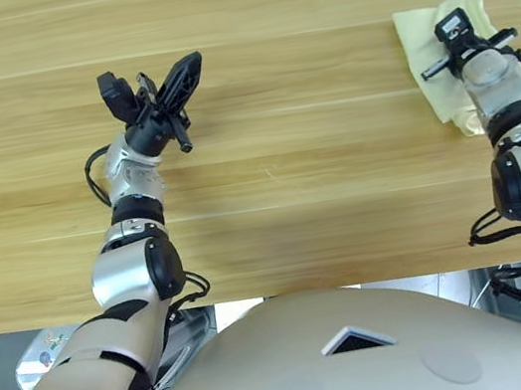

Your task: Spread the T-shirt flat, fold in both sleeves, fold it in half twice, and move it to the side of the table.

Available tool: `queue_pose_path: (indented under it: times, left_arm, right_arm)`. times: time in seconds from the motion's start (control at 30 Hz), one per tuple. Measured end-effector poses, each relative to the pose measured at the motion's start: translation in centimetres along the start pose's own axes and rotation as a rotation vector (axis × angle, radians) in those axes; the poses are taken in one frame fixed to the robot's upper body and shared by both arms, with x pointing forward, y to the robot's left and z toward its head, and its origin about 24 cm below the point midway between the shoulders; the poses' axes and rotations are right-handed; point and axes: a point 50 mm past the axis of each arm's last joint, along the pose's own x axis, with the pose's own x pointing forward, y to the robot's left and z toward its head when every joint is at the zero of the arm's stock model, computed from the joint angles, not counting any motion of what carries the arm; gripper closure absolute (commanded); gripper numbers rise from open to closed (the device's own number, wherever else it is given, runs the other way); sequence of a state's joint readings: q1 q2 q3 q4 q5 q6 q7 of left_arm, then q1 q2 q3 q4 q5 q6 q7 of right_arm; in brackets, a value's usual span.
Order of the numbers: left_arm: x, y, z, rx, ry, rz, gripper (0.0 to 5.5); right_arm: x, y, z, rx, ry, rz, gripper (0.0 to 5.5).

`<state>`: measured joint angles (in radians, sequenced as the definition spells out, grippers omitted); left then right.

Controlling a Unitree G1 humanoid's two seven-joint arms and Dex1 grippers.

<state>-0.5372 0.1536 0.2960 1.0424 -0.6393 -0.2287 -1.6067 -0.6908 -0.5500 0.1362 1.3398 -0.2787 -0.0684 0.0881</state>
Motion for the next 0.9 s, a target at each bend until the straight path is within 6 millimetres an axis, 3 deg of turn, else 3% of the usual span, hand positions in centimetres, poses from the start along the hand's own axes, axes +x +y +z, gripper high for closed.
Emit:
queue_pose_path:
  times: [0.17, 0.37, 0.47, 0.57, 0.7, 0.73, 0.8, 0.83, 0.9]
  left_arm:
    - [-0.2, 0.0, -0.1, 0.007, 0.022, 0.010, 5.50]
    - [-0.4, 0.0, -0.1, 0.022, 0.029, 0.019, 5.50]
    - [-0.4, 0.1, -0.1, 0.021, 0.028, 0.022, 5.50]
    - [-0.5, 0.1, -0.1, 0.019, 0.024, 0.027, 5.50]
    - [-0.5, 0.1, -0.4, 0.006, 0.031, 0.036, 5.50]
    - [-0.5, 0.2, -0.3, 0.004, 0.027, 0.042, 5.50]
    - [-0.5, 0.5, -0.3, 0.000, 0.017, 0.086, 5.50]
    - [-0.4, 0.6, -0.2, -0.002, 0.011, 0.107, 5.50]
    - [0.0, 1.5, 0.1, -0.005, 0.014, 0.213, 5.50]
  right_arm:
    - [-0.5, -1.6, -2.1, -0.044, 0.052, -0.031, 5.47]
    - [-0.7, -2.3, -1.8, 0.042, -0.022, -0.047, 5.47]
    - [-1.5, -6.5, 0.3, 0.215, -0.219, -0.139, 5.47]
    - [-3.5, -11.4, 4.1, 0.369, -0.516, -0.228, 5.47]
    - [-6.1, -13.3, 7.9, 0.376, -0.826, -0.223, 5.47]
    - [-6.8, -13.1, 8.9, 0.357, -0.914, -0.191, 5.47]
    - [-8.6, -9.6, 11.3, 0.192, -1.139, 0.024, 5.47]
    - [-9.0, -6.8, 11.7, 0.077, -1.201, 0.164, 5.47]
    - [-9.7, 1.2, 10.6, -0.172, -1.251, 0.556, 5.47]
